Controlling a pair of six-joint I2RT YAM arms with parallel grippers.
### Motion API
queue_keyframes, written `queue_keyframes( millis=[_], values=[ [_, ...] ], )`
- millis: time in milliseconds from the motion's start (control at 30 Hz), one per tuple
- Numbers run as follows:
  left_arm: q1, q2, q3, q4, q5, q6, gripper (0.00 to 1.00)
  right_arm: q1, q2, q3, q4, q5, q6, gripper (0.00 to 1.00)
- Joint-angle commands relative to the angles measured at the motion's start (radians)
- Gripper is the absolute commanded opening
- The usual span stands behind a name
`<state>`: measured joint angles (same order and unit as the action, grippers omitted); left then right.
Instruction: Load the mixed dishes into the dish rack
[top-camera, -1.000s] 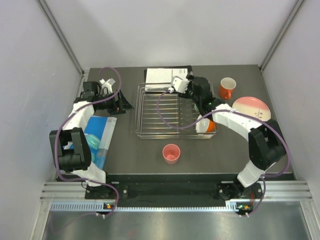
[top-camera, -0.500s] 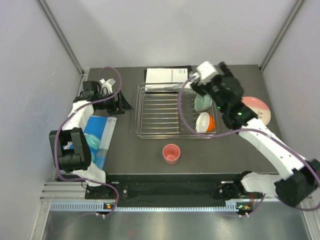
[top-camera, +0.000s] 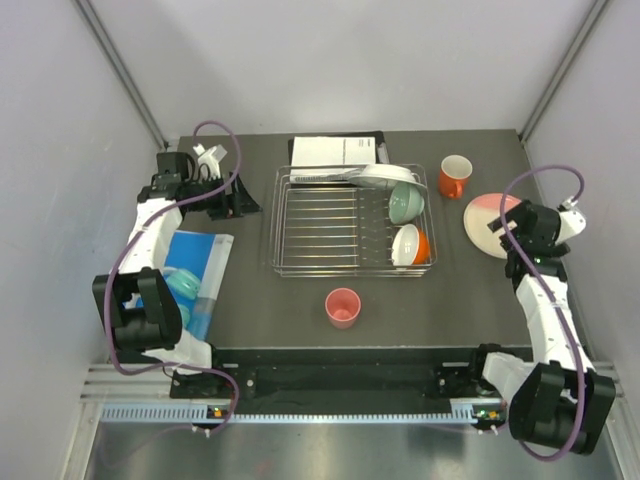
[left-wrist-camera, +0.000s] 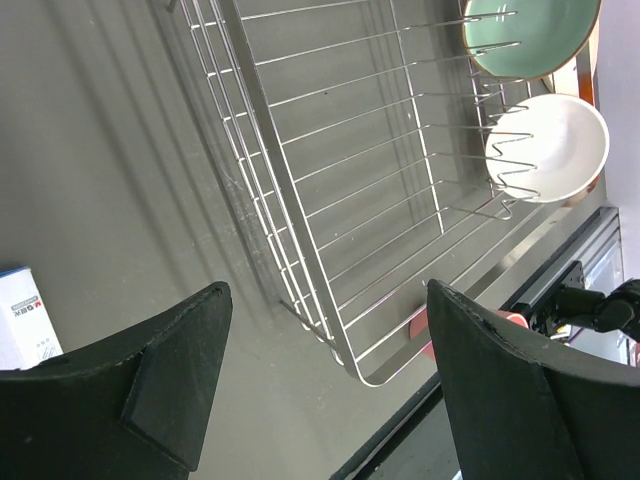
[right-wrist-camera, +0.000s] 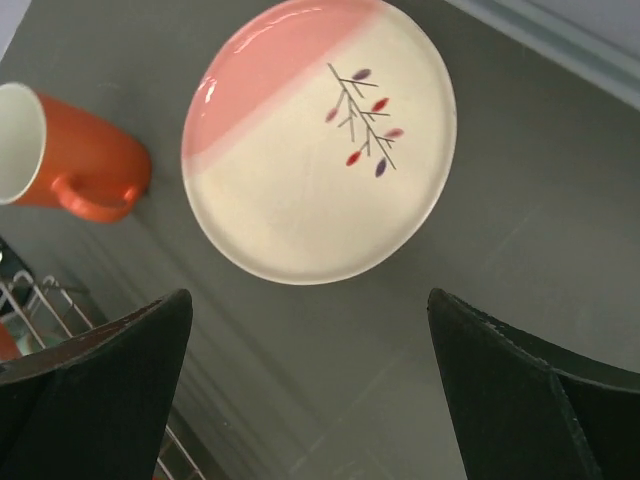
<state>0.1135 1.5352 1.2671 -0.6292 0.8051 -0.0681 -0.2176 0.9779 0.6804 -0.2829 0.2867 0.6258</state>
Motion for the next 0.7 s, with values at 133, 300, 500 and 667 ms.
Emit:
queue_keyframes(
  millis=[133,300,500,667],
  values=[
    [0.008,-0.035,0.026,-0.013,0.009,0.033,0.83,-0.184,0.178,0.045,-0.076,-0.104,0.308,1.00],
    [0.012,-0.047,0.012,-0.010,0.011,0.042,0.83,-0.238,0.338,0.093,-0.160,-0.126,0.304,1.00],
    [0.021,-0.053,0.000,-0.015,0.014,0.062,0.83,-0.249,0.354,0.068,-0.098,-0.084,0.302,1.00],
    [0.026,-0.052,0.038,-0.049,0.011,0.060,0.83,-0.252,0.390,0.068,-0.059,-0.041,0.305,0.88]
  ],
)
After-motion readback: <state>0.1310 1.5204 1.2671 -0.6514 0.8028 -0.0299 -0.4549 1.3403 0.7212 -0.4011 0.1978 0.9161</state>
